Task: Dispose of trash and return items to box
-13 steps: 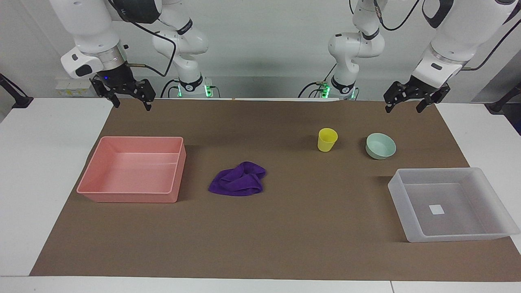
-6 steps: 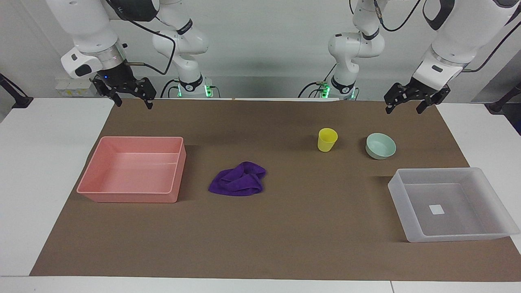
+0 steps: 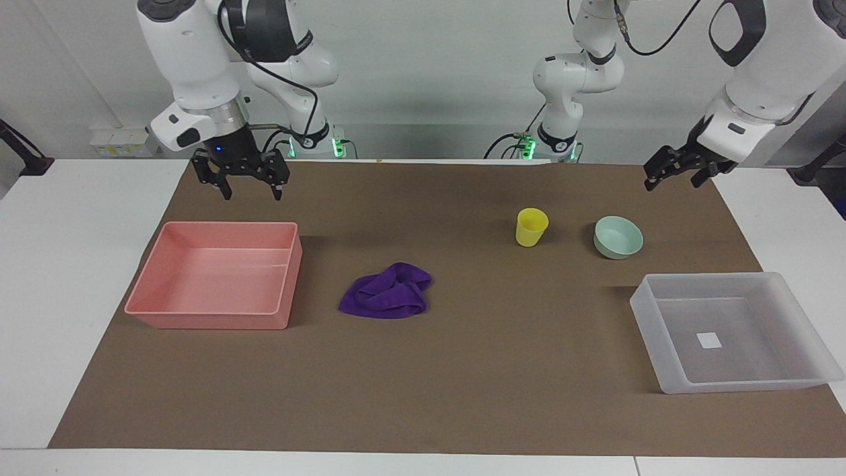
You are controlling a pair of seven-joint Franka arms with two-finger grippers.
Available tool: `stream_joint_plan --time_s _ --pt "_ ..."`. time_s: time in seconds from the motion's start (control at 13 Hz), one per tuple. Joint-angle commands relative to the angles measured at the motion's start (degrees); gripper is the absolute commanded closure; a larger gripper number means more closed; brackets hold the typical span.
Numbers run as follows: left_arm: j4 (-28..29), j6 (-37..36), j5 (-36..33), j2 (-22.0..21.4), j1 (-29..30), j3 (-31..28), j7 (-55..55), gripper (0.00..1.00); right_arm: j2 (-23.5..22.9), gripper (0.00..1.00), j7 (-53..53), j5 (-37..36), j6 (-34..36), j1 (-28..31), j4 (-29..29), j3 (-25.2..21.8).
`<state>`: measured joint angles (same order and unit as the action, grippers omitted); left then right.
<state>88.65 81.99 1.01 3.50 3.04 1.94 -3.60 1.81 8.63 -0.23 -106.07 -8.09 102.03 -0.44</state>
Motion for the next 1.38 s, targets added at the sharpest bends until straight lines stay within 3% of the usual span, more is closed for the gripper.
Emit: stream_joint_plan --time_s 0.0,0.23,0.38,0.62,0.85,0.92,1.0,1.15,1.23,1.31 --pt "9.1 4.0 0.4 -1.9 4.9 0.3 6.7 0.0 -7.8 0.0 5.7 0.9 -12.4 -5.5 1.5 0.0" --pt "25.9 16.7 0.4 -7.3 9.1 0.3 15.3 0.0 -16.6 0.0 7.5 1.0 -25.2 -11.6 1.4 0.1" --pt "35.1 24.1 0.5 -8.1 9.1 0.3 16.7 0.0 -21.2 0.0 7.6 1.0 -31.2 -13.2 1.3 0.1" --pt "42.3 32.3 0.8 -7.4 8.9 0.4 17.0 0.0 -25.8 0.0 11.8 1.0 -38.0 -17.2 0.9 0.1" --pt "44.2 38.6 0.9 -3.5 9.1 0.4 17.1 0.0 -27.7 0.0 8.4 0.0 -38.9 -17.6 1.4 0.1" --pt "44.2 38.8 0.9 -2.7 9.1 0.4 17.1 0.3 -28.2 0.0 7.0 -0.2 -40.5 -17.7 1.5 0.0" --pt "44.2 38.9 0.9 -2.0 9.1 0.4 17.0 0.7 -28.1 0.0 5.7 -0.5 -41.1 -17.7 2.2 0.0" --pt "43.5 38.2 2.6 -0.9 9.0 0.4 17.0 1.0 -28.3 0.0 5.1 -2.1 -42.4 -17.6 3.3 0.0" --pt "43.0 37.8 2.6 -0.5 9.0 0.4 17.1 1.0 -28.3 0.09 5.1 -2.6 -43.9 -17.6 4.3 0.0" --pt "42.3 37.2 2.6 -0.5 9.1 0.3 17.2 1.0 -28.2 0.25 5.0 -2.7 -44.5 -17.6 5.0 0.0"
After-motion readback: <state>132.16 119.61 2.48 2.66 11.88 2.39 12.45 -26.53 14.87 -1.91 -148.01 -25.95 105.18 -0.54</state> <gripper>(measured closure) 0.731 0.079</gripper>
